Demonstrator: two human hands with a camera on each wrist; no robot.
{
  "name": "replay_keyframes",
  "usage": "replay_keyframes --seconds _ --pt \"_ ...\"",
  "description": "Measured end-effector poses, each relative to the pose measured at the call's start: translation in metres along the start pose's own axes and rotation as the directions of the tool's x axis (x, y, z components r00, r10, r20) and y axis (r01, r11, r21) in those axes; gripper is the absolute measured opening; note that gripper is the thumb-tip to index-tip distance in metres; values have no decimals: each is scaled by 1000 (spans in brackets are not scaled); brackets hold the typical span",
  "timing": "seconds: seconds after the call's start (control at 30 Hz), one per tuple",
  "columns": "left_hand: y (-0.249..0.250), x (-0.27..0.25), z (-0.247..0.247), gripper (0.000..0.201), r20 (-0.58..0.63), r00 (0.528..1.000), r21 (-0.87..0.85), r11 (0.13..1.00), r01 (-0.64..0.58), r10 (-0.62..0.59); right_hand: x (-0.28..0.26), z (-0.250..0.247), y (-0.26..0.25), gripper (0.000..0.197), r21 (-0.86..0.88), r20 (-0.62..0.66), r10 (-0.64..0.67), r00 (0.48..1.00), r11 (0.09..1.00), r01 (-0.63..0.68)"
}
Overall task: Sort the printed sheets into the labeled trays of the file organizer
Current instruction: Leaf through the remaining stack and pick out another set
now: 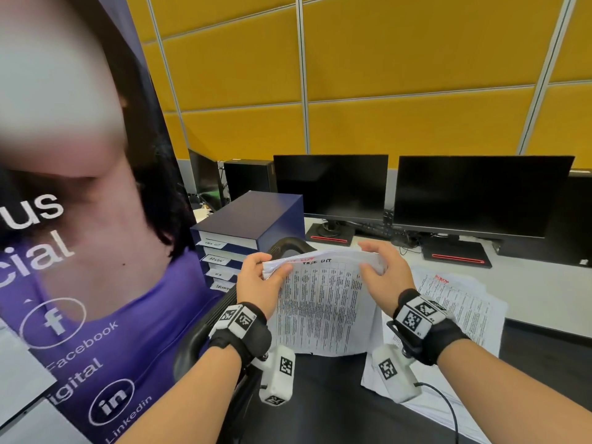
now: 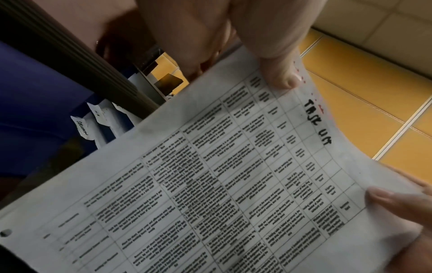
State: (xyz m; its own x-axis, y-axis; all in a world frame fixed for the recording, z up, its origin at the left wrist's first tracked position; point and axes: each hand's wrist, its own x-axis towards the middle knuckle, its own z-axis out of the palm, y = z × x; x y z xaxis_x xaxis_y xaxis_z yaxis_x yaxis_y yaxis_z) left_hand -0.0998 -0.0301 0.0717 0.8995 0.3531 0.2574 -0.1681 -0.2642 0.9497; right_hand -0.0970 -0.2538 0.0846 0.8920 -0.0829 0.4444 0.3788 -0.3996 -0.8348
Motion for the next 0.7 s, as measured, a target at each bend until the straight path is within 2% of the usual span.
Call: replay_keyframes --seconds 0.07,0.13,0.23,0.3,0.4,0.53,0.6,0.7 --pt "0 -3 -1 27 15 1000 16 1000 -15 15 -4 2 2 48 98 20 103 995 990 -104" --pt "3 -5 1 20 36 999 26 999 -34 33 -7 4 5 43 117 33 166 986 979 -169" --pt "8 -9 8 17 23 998 13 998 -63 63 -5 7 3 20 95 50 140 989 985 -144" --pt "14 -11 12 16 -22 996 -30 996 -88 88 -3 6 1 17 105 21 103 994 989 -105" --pt "8 -9 14 32 -88 994 -90 993 -77 69 -5 3 1 25 135 -7 130 992 983 -128" --pt "-9 -9 9 48 -47 998 -105 994 27 -32 -8 1 13 32 164 -11 196 981 968 -191" --pt "-12 -11 5 39 -42 997 -120 991 67 -72 -10 -1 17 37 195 -3 226 974 956 -221" --pt "-9 -13 4 18 -19 997 -112 991 76 -79 -12 0 12 27 179 69 210 975 959 -219"
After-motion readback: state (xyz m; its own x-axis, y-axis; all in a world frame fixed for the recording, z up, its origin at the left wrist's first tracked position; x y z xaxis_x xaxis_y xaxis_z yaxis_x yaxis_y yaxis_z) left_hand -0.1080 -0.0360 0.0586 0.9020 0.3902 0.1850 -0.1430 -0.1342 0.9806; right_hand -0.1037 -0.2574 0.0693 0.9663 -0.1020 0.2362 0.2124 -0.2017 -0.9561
